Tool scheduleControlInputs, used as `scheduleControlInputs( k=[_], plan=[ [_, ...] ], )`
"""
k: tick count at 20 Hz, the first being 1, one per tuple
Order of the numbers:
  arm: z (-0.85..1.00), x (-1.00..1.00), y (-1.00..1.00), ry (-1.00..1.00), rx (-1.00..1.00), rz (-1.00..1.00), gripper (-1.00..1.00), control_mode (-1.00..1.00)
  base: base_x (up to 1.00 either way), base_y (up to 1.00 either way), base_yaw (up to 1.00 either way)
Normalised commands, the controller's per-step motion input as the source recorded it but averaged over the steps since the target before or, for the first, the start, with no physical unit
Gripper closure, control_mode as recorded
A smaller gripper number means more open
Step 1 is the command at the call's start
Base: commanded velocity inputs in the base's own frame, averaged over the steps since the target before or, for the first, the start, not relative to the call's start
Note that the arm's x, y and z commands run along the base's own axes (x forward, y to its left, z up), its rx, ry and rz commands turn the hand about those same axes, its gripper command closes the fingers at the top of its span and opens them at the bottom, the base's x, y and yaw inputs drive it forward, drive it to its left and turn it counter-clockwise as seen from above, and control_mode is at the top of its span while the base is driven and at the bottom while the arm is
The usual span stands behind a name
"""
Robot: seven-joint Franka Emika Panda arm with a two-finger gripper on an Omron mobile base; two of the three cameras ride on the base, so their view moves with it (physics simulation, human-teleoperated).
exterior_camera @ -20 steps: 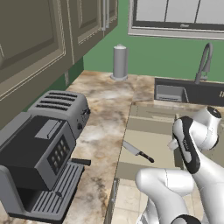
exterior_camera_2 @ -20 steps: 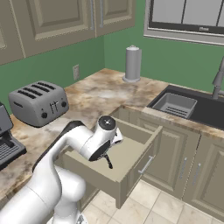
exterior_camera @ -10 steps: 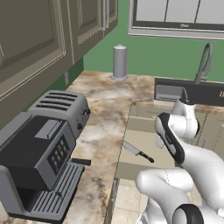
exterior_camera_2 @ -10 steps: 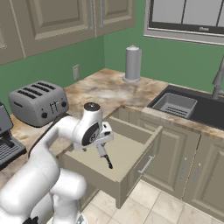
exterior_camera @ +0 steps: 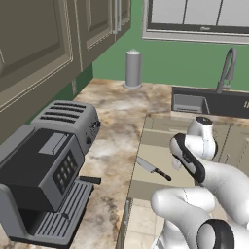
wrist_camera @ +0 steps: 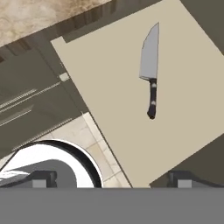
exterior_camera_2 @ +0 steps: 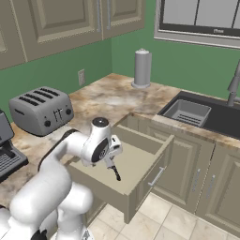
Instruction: Pick up the knife from the drawer and place it on the cutting board. Then place the meat from the plate to the cutting board.
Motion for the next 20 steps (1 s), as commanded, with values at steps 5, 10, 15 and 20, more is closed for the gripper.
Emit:
scheduleControlInputs(
  k=[5,10,15,20],
  plan=[
    [-0.27,0.38,0.0,-0.14,-0.07,0.0,-1.0,-1.0,0.0,0.0,0.0],
    [-0.34,0.54,0.0,-0.07,-0.08,0.0,-1.0,-1.0,0.0,0.0,0.0],
    [-0.23,0.39,0.0,0.0,0.0,0.0,-1.0,-1.0,0.0,0.0,0.0],
    [-0.31,0.1,0.0,0.01,0.0,0.0,-1.0,-1.0,0.0,0.0,0.0]
  ],
)
